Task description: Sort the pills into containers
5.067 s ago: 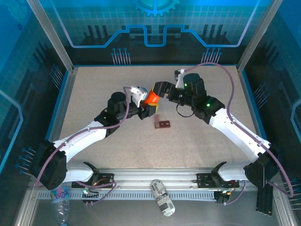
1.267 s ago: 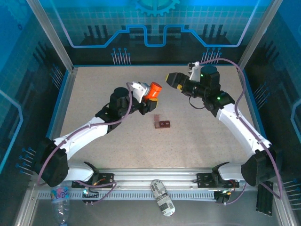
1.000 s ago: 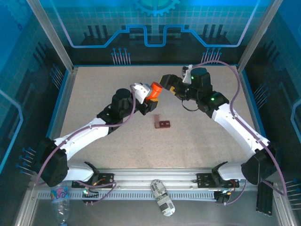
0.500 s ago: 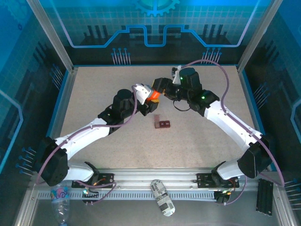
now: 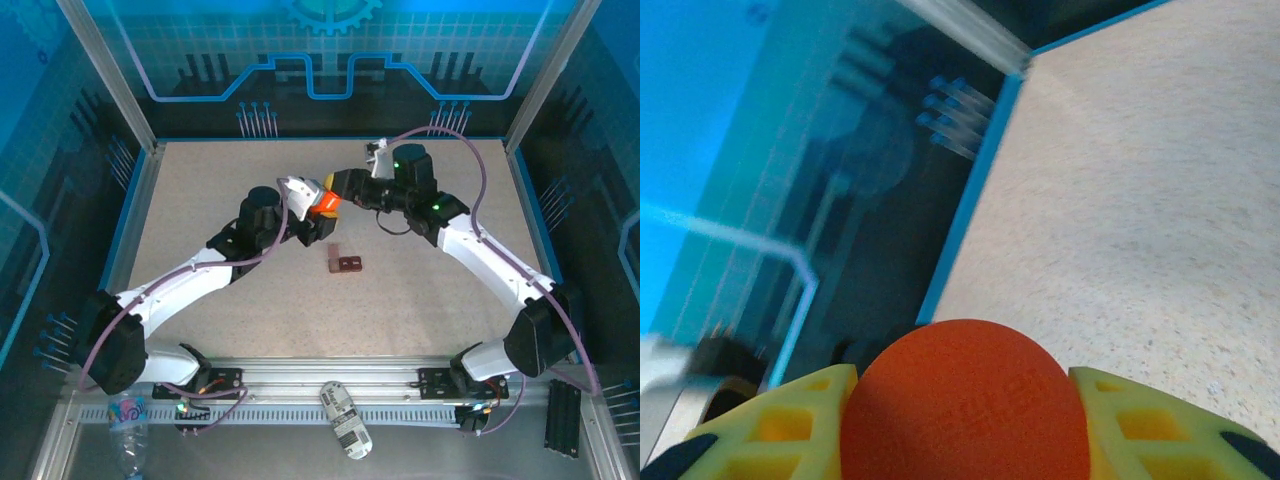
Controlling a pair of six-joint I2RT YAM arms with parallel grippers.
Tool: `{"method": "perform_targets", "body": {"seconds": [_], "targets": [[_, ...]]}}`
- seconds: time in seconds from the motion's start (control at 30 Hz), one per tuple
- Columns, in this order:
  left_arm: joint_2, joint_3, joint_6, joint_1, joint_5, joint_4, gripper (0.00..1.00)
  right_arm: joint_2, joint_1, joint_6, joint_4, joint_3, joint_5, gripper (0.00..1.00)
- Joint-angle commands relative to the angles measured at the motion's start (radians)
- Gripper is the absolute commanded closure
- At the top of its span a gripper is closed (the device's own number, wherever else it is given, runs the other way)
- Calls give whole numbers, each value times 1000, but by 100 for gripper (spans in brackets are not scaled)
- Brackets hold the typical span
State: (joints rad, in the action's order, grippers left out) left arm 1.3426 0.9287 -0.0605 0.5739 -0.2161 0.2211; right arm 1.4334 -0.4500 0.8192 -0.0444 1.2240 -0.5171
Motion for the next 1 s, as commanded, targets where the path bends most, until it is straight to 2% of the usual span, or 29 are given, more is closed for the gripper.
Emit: {"method": "perform_targets", "body": {"seconds": [0.0,0.1,0.17,0.23,0.3,0.33,0.43,0.5,0.67,0.97], "targets": [[-37,55,63,-20,-211,13,100,19,105,-235,173,-24,-301,71],[-31,64,90,-28,-277,12,100,37,140,-326,122,-5,-402,71],[-23,64,99,-29,-282,15,100,46,139,-338,75,14,-378,71],[-16,62,98,-28,-269,19,100,48,139,-274,115,4,-356,68],[-11,57,88,-28,-242,20,100,40,140,-189,118,-1,-281,44],[-10,55,78,-28,-215,16,100,31,140,-129,100,-3,-219,37],[-12,41,43,-27,-104,17,100,-21,136,52,70,-28,-46,23],[-16,34,7,-25,-39,13,100,-58,118,119,-21,-19,70,20],[-17,18,-97,-2,72,15,100,-69,52,104,-279,115,259,15],[-2,15,-165,29,123,24,100,29,-46,81,-350,234,286,12]]}}
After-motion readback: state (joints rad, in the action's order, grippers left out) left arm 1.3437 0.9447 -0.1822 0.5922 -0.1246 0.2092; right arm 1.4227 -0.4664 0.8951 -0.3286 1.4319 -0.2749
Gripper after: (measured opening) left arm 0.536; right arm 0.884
